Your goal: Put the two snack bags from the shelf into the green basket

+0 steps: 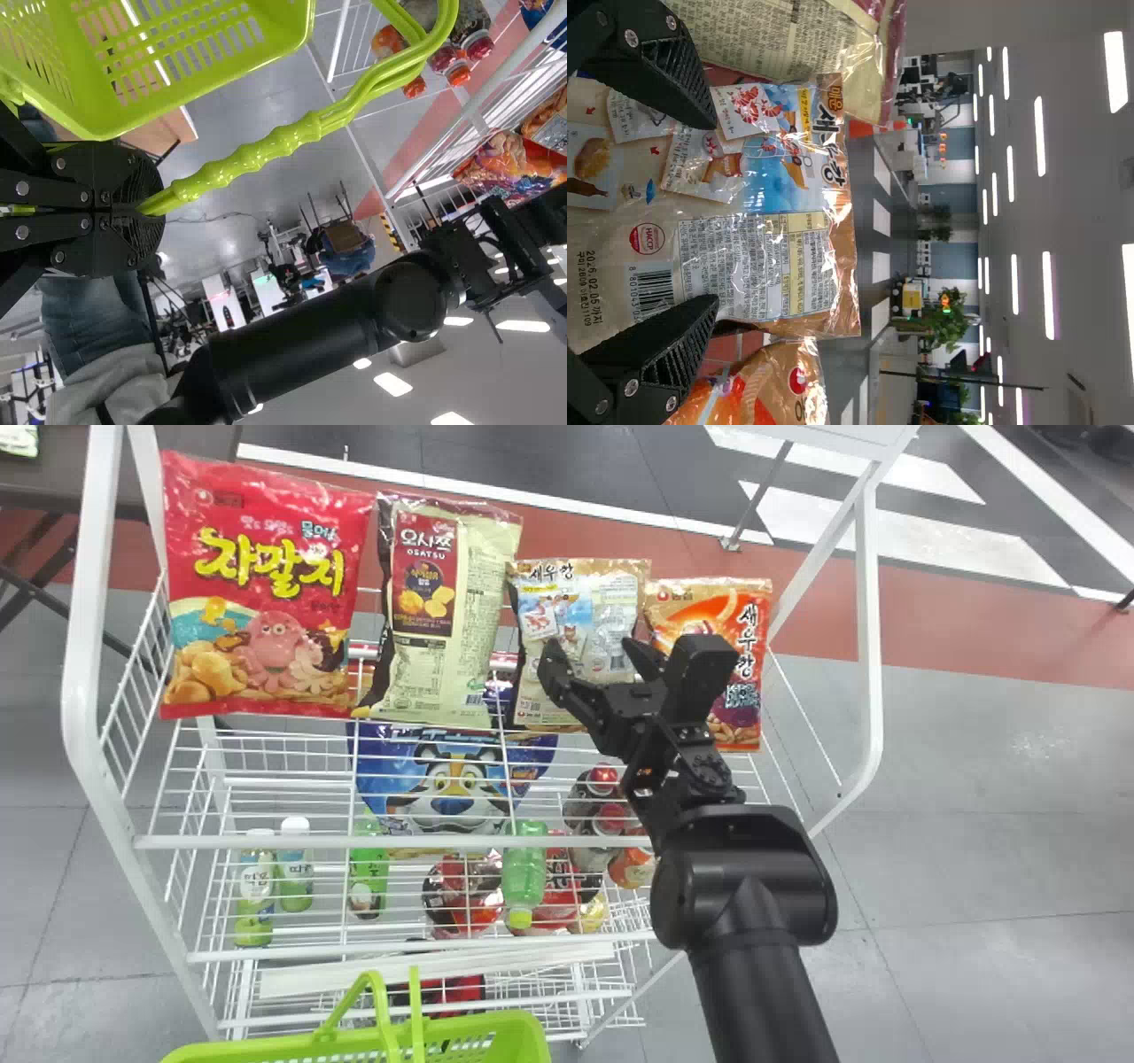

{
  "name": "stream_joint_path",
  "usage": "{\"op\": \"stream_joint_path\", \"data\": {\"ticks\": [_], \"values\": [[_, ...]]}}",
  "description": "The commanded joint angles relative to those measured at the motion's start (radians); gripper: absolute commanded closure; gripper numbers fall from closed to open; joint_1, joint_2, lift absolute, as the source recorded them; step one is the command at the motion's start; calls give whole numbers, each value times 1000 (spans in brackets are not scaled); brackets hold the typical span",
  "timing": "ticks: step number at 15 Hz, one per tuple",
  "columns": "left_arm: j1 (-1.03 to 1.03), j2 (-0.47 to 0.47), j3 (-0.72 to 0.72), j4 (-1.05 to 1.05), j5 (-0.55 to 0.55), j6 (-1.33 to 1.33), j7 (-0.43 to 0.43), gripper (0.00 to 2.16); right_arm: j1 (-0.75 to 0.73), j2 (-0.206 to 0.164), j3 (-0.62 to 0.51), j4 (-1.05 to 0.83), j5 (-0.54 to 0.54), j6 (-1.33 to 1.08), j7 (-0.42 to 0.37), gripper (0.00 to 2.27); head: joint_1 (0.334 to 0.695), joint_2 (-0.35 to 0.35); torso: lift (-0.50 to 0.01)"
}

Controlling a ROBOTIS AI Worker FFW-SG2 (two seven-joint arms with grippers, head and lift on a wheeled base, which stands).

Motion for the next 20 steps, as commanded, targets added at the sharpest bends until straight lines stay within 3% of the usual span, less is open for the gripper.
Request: {"op": "stream_joint_path", "data": {"ticks": [1,3,5,6,10,15,20], "values": [[-5,0,1,5,3,0,-1,2138,-24,-8,18,20,19,57,2,245,695,-350,-7],[-7,0,1,5,3,0,0,2138,-24,-11,31,20,25,82,13,853,695,-350,-7],[-7,0,1,5,4,0,-1,2138,-8,-9,35,6,18,79,-1,2020,695,-350,-7],[-7,0,1,5,6,0,-3,2138,6,-9,35,-9,18,63,-12,2199,695,-350,-7],[-7,0,-5,-3,7,0,-4,2138,68,-14,35,-113,21,57,-66,2243,695,-350,-7],[1,0,-13,-21,7,0,-6,2138,172,-16,-3,-310,-56,82,-70,2243,695,-350,-7],[13,4,-11,-58,7,3,-9,2138,331,-28,-63,-670,-176,404,-52,2243,695,-350,-7]]}}
